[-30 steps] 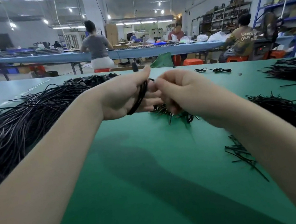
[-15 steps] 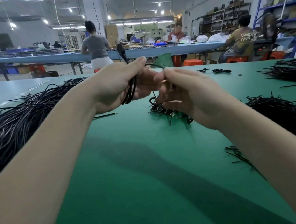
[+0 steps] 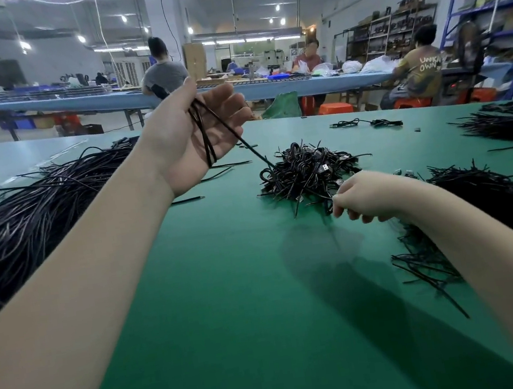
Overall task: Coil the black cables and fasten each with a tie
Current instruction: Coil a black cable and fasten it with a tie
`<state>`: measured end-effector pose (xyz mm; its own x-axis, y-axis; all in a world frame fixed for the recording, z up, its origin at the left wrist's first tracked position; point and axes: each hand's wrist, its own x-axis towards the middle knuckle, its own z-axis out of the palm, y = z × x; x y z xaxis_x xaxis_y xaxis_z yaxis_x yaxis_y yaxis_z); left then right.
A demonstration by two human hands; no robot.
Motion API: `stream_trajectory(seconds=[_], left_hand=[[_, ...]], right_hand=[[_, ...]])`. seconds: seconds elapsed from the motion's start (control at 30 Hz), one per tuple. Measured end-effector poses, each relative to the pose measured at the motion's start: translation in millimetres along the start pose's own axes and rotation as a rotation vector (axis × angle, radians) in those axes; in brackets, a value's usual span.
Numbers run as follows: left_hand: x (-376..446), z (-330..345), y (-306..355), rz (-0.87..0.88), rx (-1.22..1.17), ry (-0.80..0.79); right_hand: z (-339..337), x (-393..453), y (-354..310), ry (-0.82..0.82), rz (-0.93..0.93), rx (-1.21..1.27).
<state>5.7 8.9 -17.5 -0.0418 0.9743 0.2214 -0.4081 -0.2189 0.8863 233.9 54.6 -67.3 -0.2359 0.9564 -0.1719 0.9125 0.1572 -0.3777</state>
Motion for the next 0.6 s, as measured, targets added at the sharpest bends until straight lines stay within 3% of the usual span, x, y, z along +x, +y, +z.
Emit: stream_trajectory(seconds=[0.23, 0.27, 0.37, 0.47, 0.6], left_hand=[[-3.2, 12.6, -6.8, -0.004, -0.01, 0.014], [-4.9, 15.6, -8.6, -0.02, 0.007, -0.019], [-9.8, 26.3, -17.0, -0.043, 0.09, -0.106], [-12.9, 35.1, -20.1, 0.0, 0.101, -0.09], [-17.5, 37.4, -1.2, 0.006, -0.005, -0.191]], right_hand=[[8.3, -11.6, -7.5, -0.263, -0.263, -0.191], [9.3, -14.0, -10.8, -0.282, -0.331, -0.111], [10.7, -24.9, -30.0, -0.377, -0.521, 0.445], [17.8, -30.9, -44.8, -0.549, -0.617, 0.889], [35.5, -28.6, -45.2, -0.718, -0.586, 1.037]])
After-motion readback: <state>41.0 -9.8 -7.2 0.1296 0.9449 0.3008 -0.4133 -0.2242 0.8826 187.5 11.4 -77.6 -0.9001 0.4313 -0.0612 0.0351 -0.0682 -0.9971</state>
